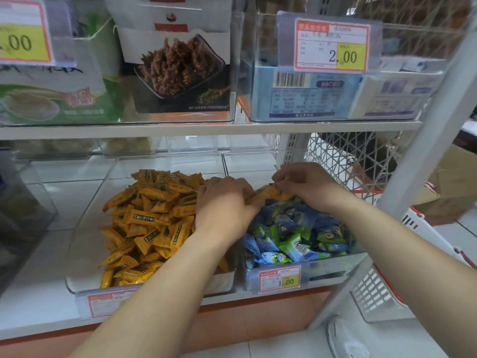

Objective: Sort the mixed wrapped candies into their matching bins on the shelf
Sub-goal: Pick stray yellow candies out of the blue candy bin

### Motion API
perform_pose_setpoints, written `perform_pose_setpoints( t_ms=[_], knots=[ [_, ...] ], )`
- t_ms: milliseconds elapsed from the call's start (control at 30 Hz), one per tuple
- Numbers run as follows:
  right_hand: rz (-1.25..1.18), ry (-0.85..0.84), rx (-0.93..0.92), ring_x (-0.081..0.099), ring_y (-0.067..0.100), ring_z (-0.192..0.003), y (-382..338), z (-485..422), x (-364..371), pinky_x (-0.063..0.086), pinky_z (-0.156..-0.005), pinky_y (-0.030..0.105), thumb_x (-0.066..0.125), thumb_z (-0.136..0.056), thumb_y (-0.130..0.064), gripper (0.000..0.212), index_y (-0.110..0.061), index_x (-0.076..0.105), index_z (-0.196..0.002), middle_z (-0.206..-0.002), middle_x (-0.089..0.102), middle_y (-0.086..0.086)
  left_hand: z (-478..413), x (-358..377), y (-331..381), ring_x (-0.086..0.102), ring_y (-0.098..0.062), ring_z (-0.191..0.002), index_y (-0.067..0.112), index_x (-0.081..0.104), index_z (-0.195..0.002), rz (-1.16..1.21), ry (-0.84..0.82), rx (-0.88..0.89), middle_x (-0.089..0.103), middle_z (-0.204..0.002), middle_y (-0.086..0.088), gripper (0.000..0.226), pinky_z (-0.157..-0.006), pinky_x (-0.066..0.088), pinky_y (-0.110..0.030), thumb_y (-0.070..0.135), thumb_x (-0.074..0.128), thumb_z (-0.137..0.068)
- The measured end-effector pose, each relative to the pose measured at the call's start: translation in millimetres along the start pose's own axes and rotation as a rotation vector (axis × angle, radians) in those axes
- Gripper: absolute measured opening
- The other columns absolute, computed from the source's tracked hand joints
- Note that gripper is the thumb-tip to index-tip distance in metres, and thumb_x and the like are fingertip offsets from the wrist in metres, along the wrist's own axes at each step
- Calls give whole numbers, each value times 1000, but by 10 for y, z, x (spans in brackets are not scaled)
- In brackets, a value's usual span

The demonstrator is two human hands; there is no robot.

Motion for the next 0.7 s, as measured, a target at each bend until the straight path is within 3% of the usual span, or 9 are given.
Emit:
perform_pose_setpoints(
  t_ms=[67, 233, 300, 367, 433, 500, 600, 667, 700],
  knots=[
    [-3, 3, -40, 69, 4, -74, -78, 31, 13, 50, -68, 15, 72, -90, -13, 19, -32, 73, -89, -83, 73, -6, -1, -34, -16, 63, -25, -90, 31, 69, -92, 72, 13, -10, 67, -82, 5, 28, -95, 45, -40, 57, 63, -86],
    [-263, 17, -35, 73, 18, -84, -201, 59, 118, 60, -68, 28, 73, -90, -14, 15, -27, 75, -98, -92, 75, 3, 24, -61, -144, 66, -17, -89, 25, 65, -103, 413, 49, -115, 69, -91, 8, 26, -77, 53, -32, 47, 66, -90],
    [-394, 60, -31, 73, 22, -86, -292, 42, 138, 61, -69, 34, 71, -92, -17, 12, -26, 75, -99, -95, 74, 8, 30, -76, -195, 68, -9, -85, 31, 60, -116, 625, 79, -173, 72, -87, 10, 31, -75, 54, -26, 47, 66, -90],
    [-477, 71, -37, 73, 20, -82, -387, 13, 212, 60, -66, 32, 71, -92, -19, 10, -27, 75, -98, -90, 74, 4, 18, -94, -219, 69, -4, -84, 39, 57, -127, 778, 106, -198, 74, -85, 12, 38, -75, 55, -22, 52, 62, -92],
    [-498, 72, -43, 73, 17, -79, -478, -16, 328, 57, -63, 28, 72, -91, -20, 8, -25, 72, -98, -88, 72, 3, 4, -116, -242, 69, -9, -93, 41, 62, -124, 884, 137, -214, 73, -100, 10, 30, -80, 58, -30, 51, 57, -96],
    [-515, 95, -33, 72, 17, -76, -528, -50, 435, 57, -63, 28, 74, -90, -22, 11, -20, 67, -99, -88, 70, 7, 7, -133, -234, 69, -17, -100, 34, 65, -123, 926, 127, -214, 70, -114, 5, 27, -80, 61, -39, 42, 51, -101],
    [-597, 119, 15, 72, 22, -77, -554, -98, 573, 60, -68, 35, 76, -88, -22, 19, -13, 65, -100, -89, 67, 11, 8, -177, -241, 66, -23, -110, 33, 64, -120, 936, 86, -191, 68, -120, 2, 27, -93, 55, -47, 31, 44, -101],
    [-658, 123, 40, 72, 23, -77, -575, -133, 649, 61, -68, 36, 77, -87, -21, 21, -9, 65, -100, -89, 68, 12, 4, -204, -280, 65, -14, -108, 42, 63, -115, 926, 47, -165, 70, -114, 9, 33, -94, 54, -42, 28, 45, -91],
    [-682, 128, 50, 72, 23, -76, -586, -154, 679, 60, -67, 34, 78, -86, -21, 22, -8, 65, -99, -89, 68, 13, 4, -238, -287, 65, -5, -101, 48, 61, -109, 869, 30, -133, 70, -106, 15, 35, -89, 54, -32, 27, 48, -85]
  ],
)
Point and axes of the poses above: each hand's wrist, its own z-axis away from the middle knuckle, its own x-axis out of the palm, y = z × x, the point moved 10 cm from there along -z, towards the middle knuckle
